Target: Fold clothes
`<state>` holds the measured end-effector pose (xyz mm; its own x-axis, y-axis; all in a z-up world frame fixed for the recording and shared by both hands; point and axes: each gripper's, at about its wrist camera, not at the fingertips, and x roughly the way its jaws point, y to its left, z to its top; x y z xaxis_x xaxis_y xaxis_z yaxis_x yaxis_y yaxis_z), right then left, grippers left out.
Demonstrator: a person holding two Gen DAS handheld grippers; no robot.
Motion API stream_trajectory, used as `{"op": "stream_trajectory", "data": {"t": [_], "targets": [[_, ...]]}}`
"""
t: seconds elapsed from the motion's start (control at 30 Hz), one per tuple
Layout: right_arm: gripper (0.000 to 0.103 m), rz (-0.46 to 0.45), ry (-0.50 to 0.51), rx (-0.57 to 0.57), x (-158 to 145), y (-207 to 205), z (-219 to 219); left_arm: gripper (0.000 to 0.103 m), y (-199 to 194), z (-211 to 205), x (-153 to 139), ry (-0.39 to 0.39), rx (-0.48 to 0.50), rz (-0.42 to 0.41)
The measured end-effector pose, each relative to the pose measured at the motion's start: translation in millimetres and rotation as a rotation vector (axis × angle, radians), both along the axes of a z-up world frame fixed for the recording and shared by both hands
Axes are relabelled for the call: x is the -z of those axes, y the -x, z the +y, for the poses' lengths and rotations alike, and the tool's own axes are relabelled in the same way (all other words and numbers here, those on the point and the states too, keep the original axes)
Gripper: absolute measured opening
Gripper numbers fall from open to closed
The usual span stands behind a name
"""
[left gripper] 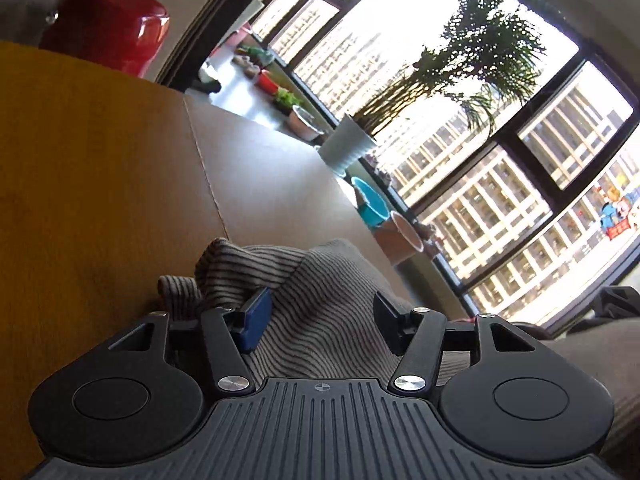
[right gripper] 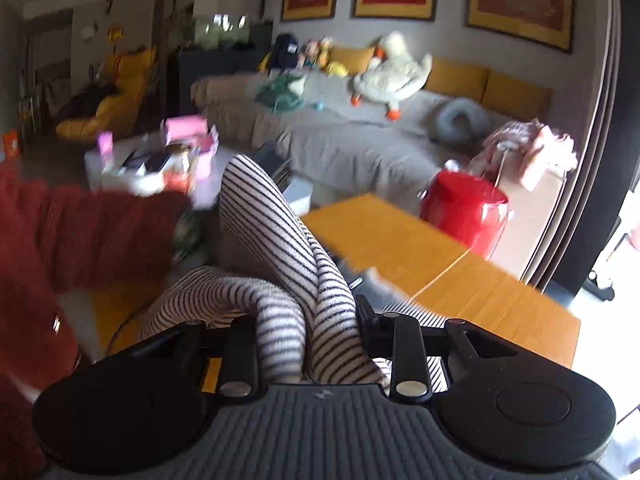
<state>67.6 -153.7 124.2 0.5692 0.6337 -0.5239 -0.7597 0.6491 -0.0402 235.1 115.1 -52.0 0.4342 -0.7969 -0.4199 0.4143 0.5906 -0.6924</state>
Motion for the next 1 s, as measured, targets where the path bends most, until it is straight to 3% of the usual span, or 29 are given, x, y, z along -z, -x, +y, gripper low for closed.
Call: {"op": "stream_trajectory", "data": {"t": [0.1,0.2,0.3,0.37,0.4,0.47,0.53,0.6,0.7,0.87,1.0], "targets": [[0.030,0.115,-0.073,0.033,23.0,-61.9,-5.8,0.061,-2.8,9.0,13.7,0.099,0.012,0.066],[0.034,0.255,-0.162,0.060,52.9,-116.6,-13.6,0.057,-3.5,18.6,17.5,0.136,0.006,0.097],[0.044,0.325,-0.171,0.099,83.1,-145.0,-16.1,0.056,0.6,36.9,11.4,0.138,-0.048,0.057],[0.051,0.357,-0.170,0.122,97.9,-155.3,-16.1,0.067,13.9,42.1,-3.4,0.087,-0.066,-0.036],[0.053,0.368,-0.177,0.126,101.9,-157.9,-16.6,0.077,22.0,42.4,-11.8,0.058,-0.065,-0.086],[0.054,0.391,-0.196,0.129,108.7,-162.9,-18.2,0.083,38.4,43.0,-28.4,-0.002,-0.062,-0.185],[0.054,0.383,-0.190,0.126,110.1,-161.9,-18.8,0.095,54.8,43.6,-45.1,-0.062,-0.059,-0.284],[0.054,0.377,-0.189,0.130,109.1,-161.0,-17.8,0.096,67.0,35.1,-56.4,-0.090,-0.027,-0.349],[0.053,0.368,-0.201,0.145,105.7,-159.3,-18.3,0.098,72.5,6.9,-57.7,-0.147,0.030,-0.376],[0.042,0.324,-0.233,0.139,82.2,-137.1,-22.9,0.098,79.8,-34.5,-42.0,-0.373,0.026,-0.441],[0.041,0.266,-0.238,0.091,54.7,-114.0,-29.5,0.098,90.4,-37.5,-42.3,-0.418,0.033,-0.520]]}}
